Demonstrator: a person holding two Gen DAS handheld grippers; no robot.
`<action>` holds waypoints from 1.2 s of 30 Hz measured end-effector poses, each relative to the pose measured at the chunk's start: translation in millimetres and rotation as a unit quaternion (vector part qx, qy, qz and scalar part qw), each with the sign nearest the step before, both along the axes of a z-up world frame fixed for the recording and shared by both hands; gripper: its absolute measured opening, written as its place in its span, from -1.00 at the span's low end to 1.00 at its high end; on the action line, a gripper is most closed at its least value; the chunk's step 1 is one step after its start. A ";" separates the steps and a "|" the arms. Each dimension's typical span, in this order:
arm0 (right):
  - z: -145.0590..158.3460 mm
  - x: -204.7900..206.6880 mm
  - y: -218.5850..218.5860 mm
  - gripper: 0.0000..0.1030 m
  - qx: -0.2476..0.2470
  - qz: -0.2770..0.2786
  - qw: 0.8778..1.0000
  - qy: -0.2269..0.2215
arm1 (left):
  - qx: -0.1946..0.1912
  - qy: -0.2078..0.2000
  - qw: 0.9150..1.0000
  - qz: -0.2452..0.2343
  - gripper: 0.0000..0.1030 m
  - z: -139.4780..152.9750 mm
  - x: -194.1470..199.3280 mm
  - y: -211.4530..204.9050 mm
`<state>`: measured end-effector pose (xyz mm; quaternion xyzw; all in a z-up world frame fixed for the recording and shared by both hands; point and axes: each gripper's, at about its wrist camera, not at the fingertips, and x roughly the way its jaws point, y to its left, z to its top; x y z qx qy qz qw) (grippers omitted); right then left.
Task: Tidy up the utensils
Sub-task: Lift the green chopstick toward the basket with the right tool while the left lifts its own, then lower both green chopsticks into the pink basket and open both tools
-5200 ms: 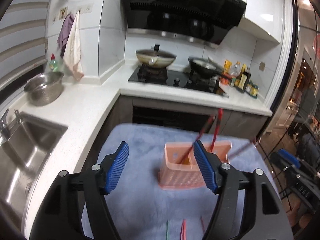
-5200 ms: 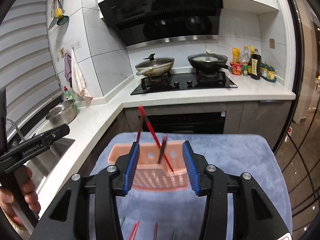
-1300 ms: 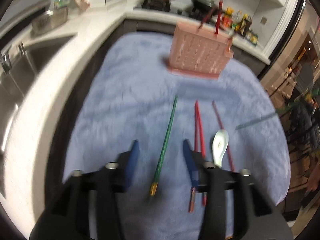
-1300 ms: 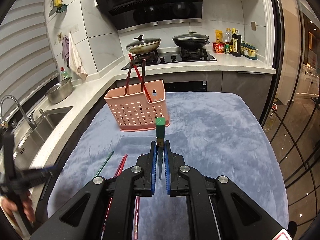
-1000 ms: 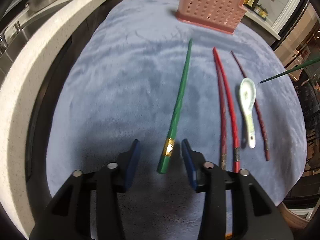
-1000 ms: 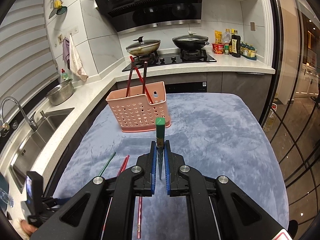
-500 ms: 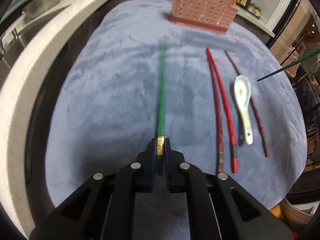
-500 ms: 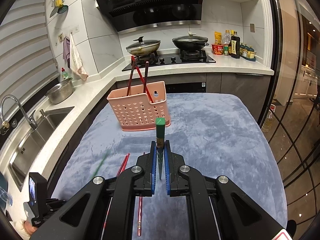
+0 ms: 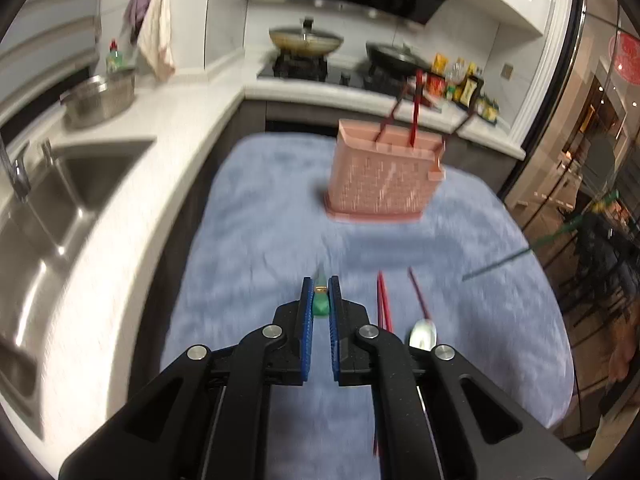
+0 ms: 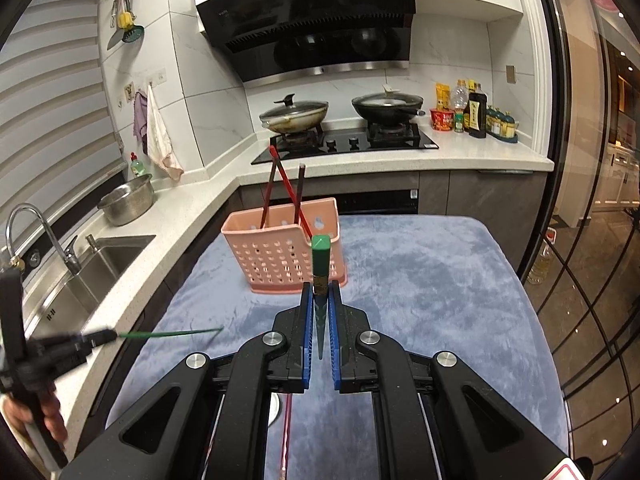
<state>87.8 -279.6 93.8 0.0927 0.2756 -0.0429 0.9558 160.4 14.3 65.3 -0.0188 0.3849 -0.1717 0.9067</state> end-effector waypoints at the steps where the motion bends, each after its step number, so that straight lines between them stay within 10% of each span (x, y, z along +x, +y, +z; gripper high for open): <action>1: 2.4 2.2 -0.2 -0.87 0.000 0.001 1.000 -0.003 | 0.000 -0.010 1.000 0.000 -0.87 7.3 5.9 -1.8; 24: 89.3 94.9 -14.1 -0.87 0.031 0.036 0.994 -0.102 | -0.061 -0.180 0.982 -0.007 -0.87 156.8 103.0 -52.3; 36: 96.1 176.9 -5.7 -0.87 0.040 0.052 0.992 -0.110 | -0.042 -0.162 0.986 -0.010 -0.87 138.8 151.8 -85.5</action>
